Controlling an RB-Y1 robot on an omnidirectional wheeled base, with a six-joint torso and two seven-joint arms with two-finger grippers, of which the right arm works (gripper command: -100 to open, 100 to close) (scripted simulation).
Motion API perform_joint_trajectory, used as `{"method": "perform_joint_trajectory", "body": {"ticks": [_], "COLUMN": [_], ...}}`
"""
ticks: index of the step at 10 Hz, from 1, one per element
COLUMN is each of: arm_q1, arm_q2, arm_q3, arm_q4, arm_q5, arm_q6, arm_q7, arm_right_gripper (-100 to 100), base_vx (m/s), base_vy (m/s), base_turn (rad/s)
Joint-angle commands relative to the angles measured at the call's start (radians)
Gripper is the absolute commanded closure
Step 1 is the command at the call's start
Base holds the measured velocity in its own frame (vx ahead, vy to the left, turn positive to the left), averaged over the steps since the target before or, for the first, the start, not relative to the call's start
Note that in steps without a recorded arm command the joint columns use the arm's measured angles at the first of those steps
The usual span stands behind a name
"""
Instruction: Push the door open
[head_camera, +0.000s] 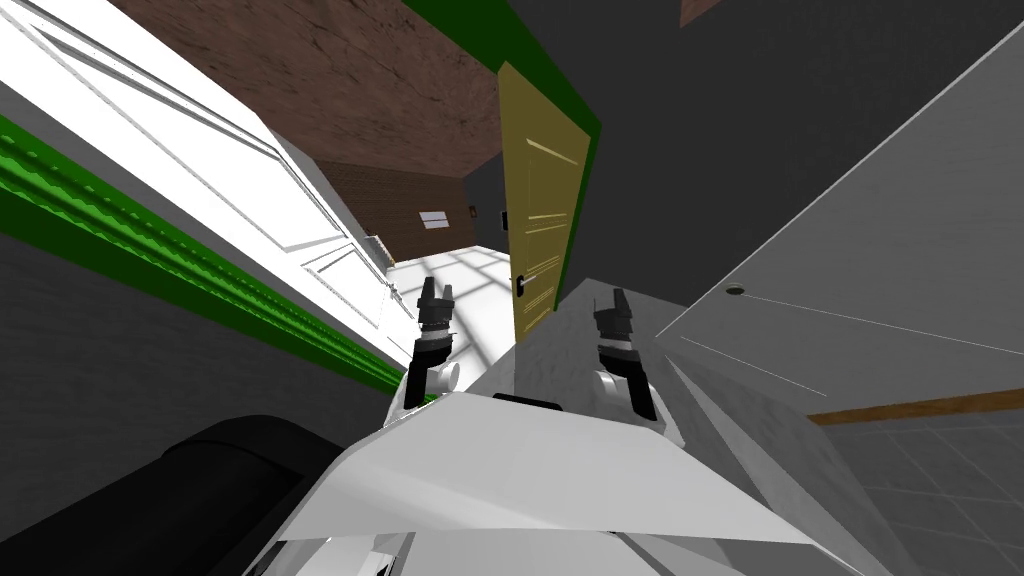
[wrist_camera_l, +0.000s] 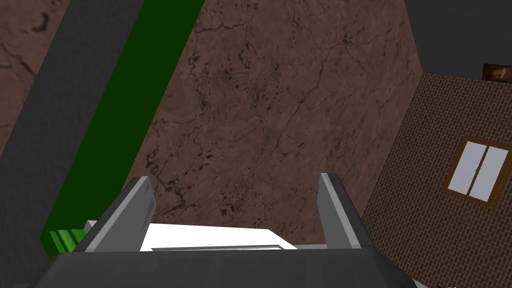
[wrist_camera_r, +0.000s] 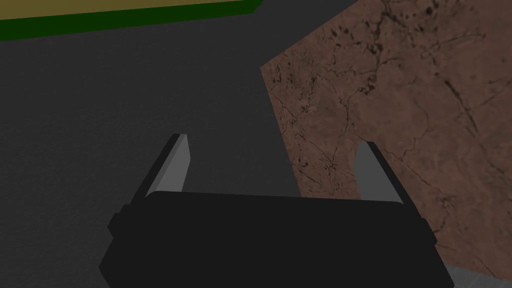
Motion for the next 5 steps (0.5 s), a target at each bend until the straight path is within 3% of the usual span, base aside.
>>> {"method": "perform_joint_trajectory", "body": {"ticks": [1,2,3,5], "arm_q1": [-0.036,-0.059,-0.059,-0.109], "arm_q2": [-0.002,-0.005,-0.005,-0.010], "arm_q3": [0.014,0.022,0.022,0.039], "arm_q4": [0.050,0.088,0.102,0.171], "arm_q5": [0.016,0.026,0.026,0.047], "arm_q6": [0.001,0.000,0.000,-0.004], "arm_q7": [-0.023,-0.038,-0.038,-0.070], "arm_right_gripper": [-100,-100,-100,-100], "base_vx": [0.084,0.085,0.060,0.061], "base_vy": [-0.062,-0.074,-0.063,-0.051], "base_turn": [0.104,0.083,0.022,0.069]}}
